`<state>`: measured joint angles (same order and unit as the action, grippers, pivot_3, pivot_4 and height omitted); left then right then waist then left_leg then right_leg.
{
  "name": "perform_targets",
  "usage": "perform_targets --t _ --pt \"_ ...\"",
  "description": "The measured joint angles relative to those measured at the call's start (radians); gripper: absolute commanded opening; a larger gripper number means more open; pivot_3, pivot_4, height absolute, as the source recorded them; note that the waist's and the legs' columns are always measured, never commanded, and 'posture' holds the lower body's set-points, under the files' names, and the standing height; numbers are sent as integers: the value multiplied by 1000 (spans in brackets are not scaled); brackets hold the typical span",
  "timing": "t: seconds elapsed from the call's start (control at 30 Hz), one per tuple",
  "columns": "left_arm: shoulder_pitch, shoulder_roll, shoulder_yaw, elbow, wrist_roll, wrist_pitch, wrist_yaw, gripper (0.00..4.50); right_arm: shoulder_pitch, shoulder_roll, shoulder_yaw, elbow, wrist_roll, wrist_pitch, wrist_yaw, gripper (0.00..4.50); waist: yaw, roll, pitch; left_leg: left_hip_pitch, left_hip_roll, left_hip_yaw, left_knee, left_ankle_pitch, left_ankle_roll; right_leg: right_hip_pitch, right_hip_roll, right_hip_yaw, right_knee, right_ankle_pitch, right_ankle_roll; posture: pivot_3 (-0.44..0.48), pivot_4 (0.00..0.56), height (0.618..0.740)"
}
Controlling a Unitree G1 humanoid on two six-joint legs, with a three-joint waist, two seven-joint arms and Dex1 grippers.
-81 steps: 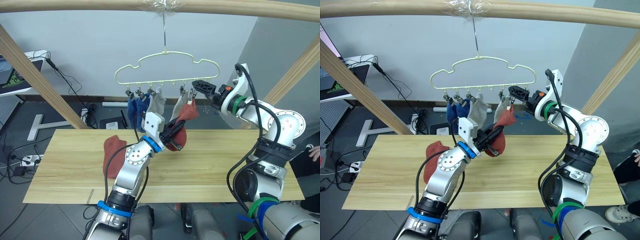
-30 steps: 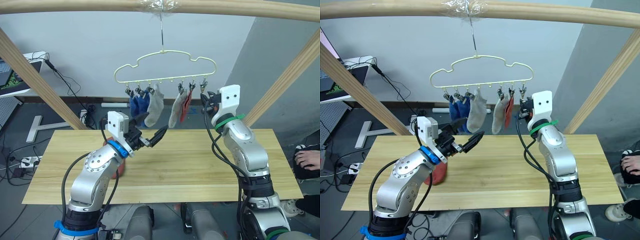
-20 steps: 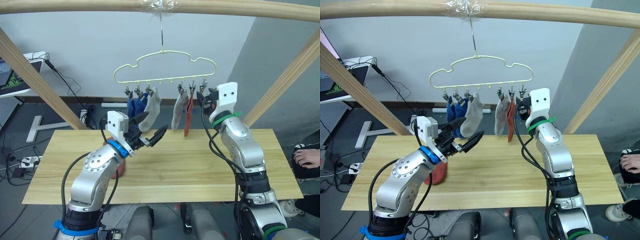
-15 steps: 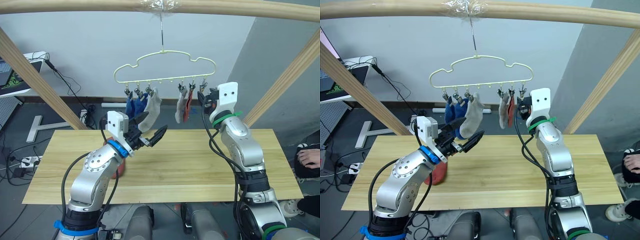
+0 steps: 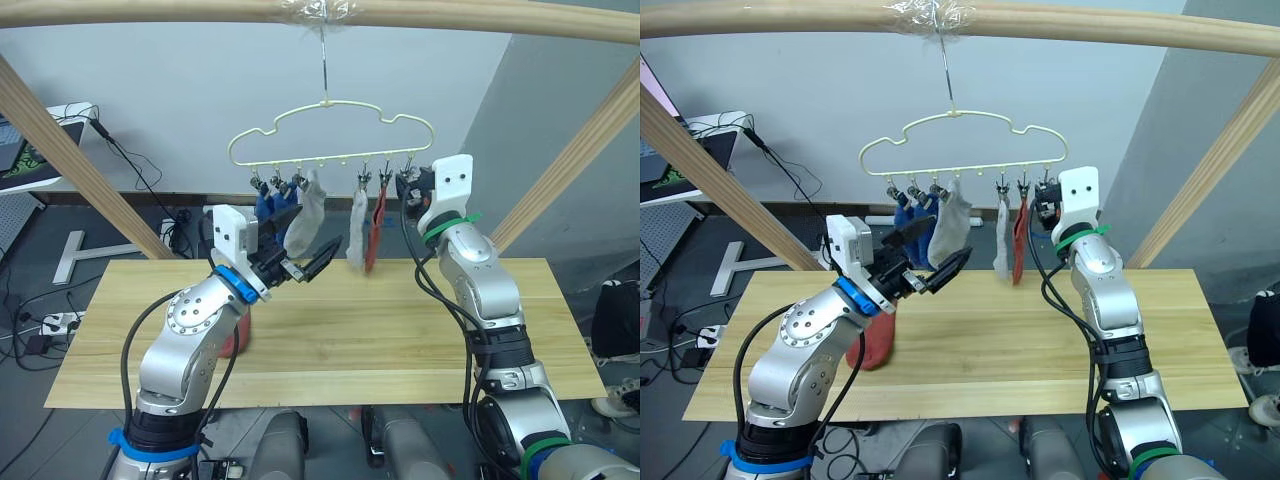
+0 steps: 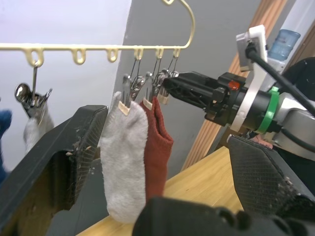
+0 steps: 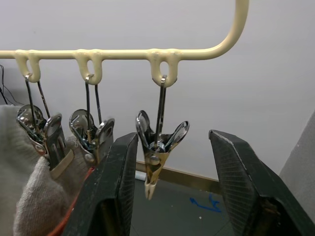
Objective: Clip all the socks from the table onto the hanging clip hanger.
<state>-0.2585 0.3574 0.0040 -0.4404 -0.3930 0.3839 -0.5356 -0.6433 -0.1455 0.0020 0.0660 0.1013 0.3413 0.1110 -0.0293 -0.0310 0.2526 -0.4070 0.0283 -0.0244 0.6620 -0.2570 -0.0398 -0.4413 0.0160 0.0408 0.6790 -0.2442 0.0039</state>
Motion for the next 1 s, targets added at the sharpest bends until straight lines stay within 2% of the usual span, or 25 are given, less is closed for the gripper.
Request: perform_targets --t 0.23,1.0 --pt "-54 0 -5 -27 -2 13 2 4500 -16 21 2 16 -1 -23 18 2360 0 0 0 0 0 0 0 0 0 0 0 0 0 0 0 79 224 740" --pt "-75 -8 -7 -38 -2 27 15 4500 -44 54 2 58 -1 -43 38 2360 2 0 0 0 0 0 0 0 0 0 0 0 0 0 0 88 226 740"
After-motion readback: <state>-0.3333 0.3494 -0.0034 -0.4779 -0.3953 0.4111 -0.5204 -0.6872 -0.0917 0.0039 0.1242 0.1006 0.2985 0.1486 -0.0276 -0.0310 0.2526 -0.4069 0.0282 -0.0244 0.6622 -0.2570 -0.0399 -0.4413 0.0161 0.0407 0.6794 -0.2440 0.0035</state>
